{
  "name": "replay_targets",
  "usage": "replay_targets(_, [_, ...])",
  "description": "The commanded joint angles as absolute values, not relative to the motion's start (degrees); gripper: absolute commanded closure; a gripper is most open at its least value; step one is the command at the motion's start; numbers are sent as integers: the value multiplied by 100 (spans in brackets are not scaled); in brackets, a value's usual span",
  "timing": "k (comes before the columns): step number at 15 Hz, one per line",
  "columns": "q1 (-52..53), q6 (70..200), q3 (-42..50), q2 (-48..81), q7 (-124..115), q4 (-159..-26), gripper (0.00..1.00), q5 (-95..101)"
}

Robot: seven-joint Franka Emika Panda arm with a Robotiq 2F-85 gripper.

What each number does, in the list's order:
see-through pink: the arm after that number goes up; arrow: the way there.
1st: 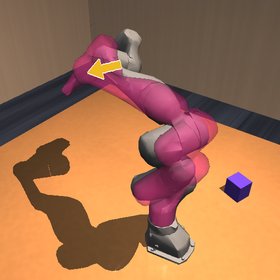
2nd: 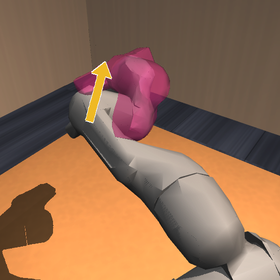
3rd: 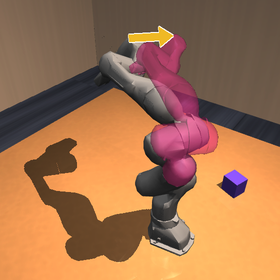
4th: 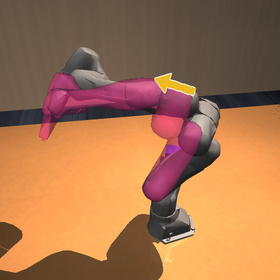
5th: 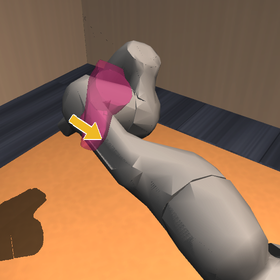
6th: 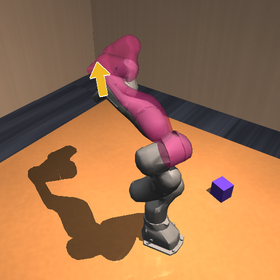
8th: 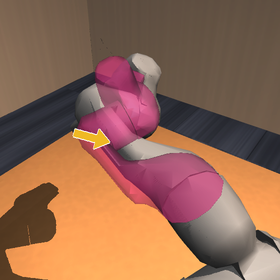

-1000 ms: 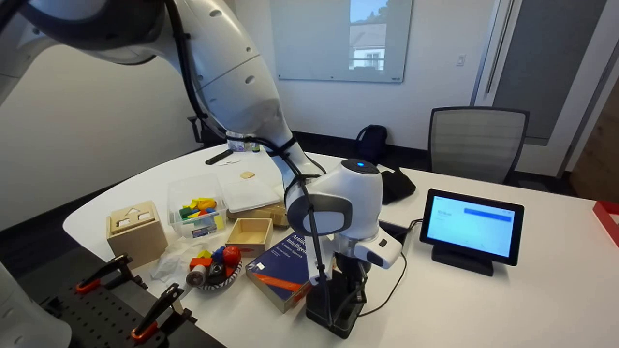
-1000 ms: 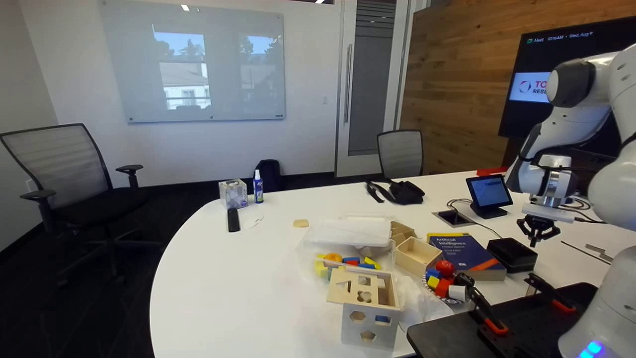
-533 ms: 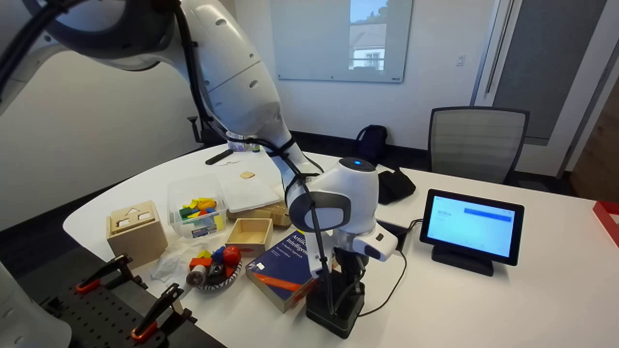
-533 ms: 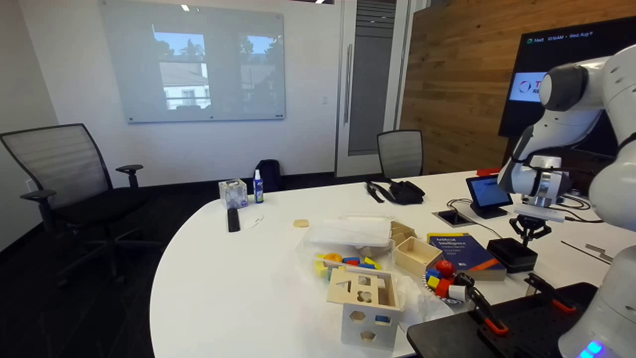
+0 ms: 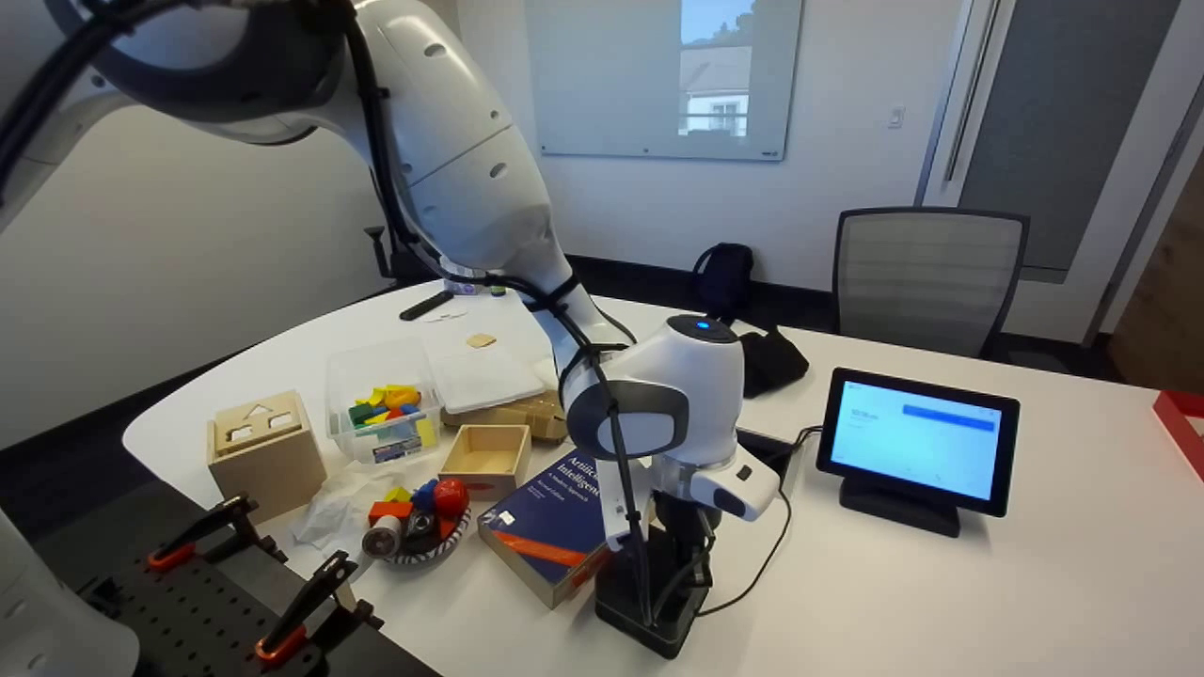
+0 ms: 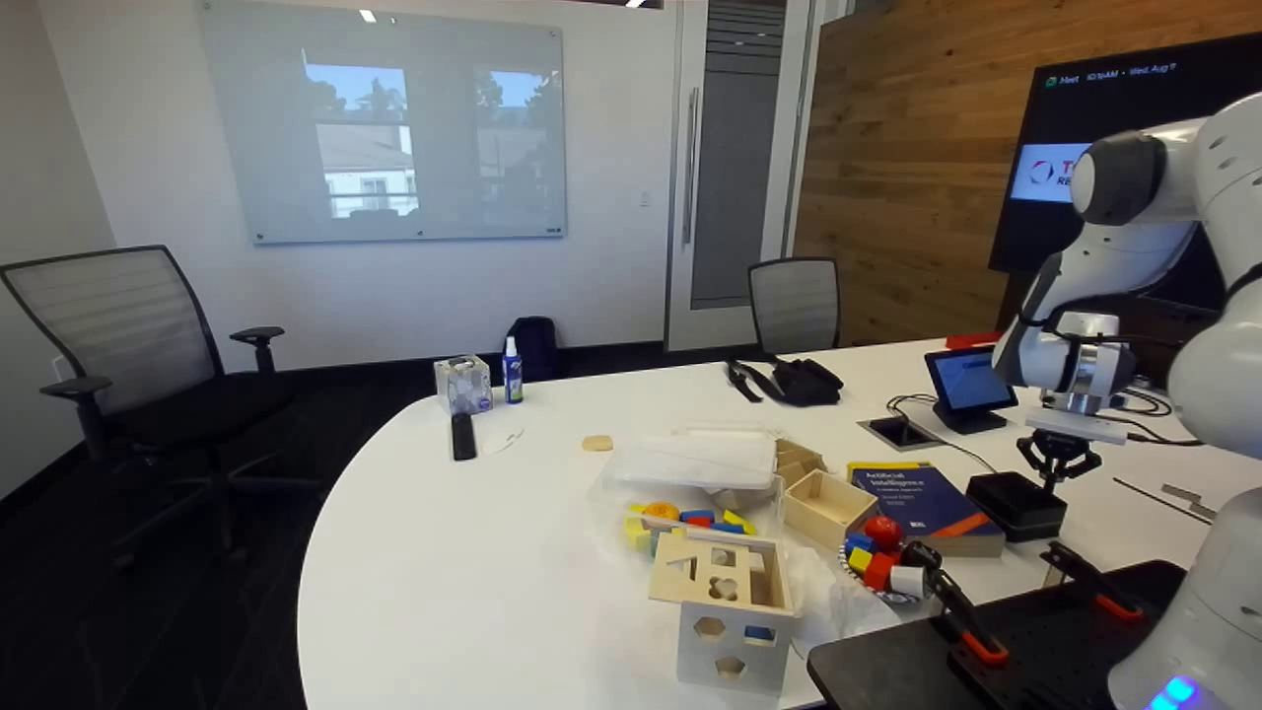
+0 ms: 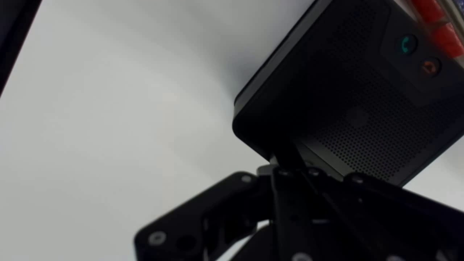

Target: Press on the

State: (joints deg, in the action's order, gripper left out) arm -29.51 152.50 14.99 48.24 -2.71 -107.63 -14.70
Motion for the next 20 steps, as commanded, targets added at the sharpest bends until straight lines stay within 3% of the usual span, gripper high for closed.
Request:
replay_targets(1, [-2914,15090,1546,4884,-465,-10631,100,-1427])
replay_targets(20, [-2506,15307,1834,5240,-898,-10546,100,-1226])
